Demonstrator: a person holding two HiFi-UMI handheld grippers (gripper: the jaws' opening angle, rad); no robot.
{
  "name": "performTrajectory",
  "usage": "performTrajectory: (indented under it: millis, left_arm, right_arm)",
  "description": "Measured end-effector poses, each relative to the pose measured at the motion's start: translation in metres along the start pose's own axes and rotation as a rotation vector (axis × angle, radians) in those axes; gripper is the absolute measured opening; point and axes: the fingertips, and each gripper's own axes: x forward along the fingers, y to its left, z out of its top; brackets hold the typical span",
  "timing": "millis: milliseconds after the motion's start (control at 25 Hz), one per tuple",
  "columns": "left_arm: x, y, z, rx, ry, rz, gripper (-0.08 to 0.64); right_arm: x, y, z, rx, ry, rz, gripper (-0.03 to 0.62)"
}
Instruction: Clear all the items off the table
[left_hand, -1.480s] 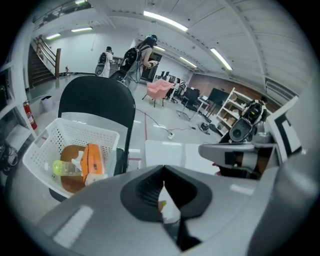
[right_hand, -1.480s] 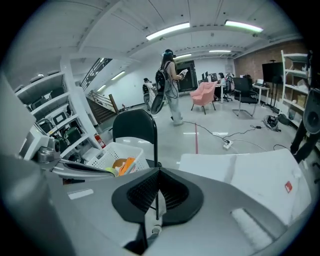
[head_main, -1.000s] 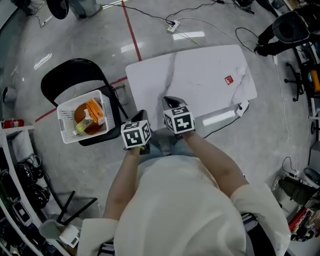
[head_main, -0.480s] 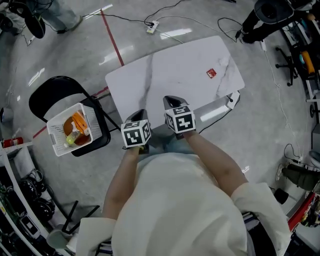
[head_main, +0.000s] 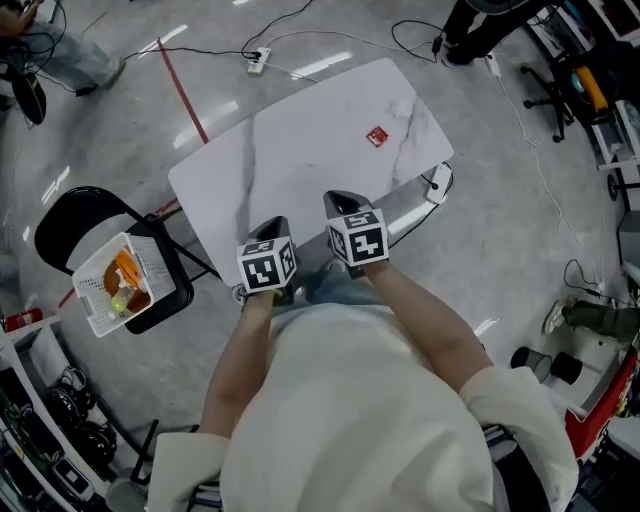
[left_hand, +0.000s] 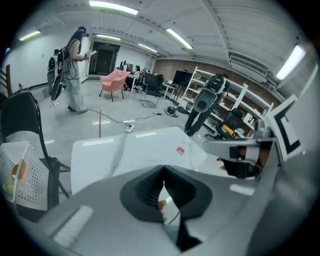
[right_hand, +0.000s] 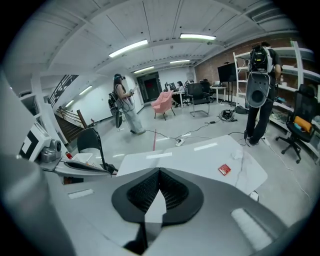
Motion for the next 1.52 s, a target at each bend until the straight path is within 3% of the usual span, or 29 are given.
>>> performTrajectory:
  millis: [440, 1160, 1520]
  left_arm:
    - [0.042, -0.074, 0.002, 0.083, 0.038, -0.059, 0.008]
    - [0.116, -0.159, 0.019, 0.222, 0.129, -0.195, 0.008]
    - [0.162, -0.182, 0.044, 0.207, 0.143, -0.197, 0.008]
  right_arm:
    - [-0.044, -0.104, -0.034, 0.122, -0.013, -0.129, -0.002]
    - [-0.085, -0.219, -0.061, 0.295, -0.042, -0.338, -0.002]
    - [-0.061, -0.264, -0.039, 0.258, -0.016, -0.323, -0.002]
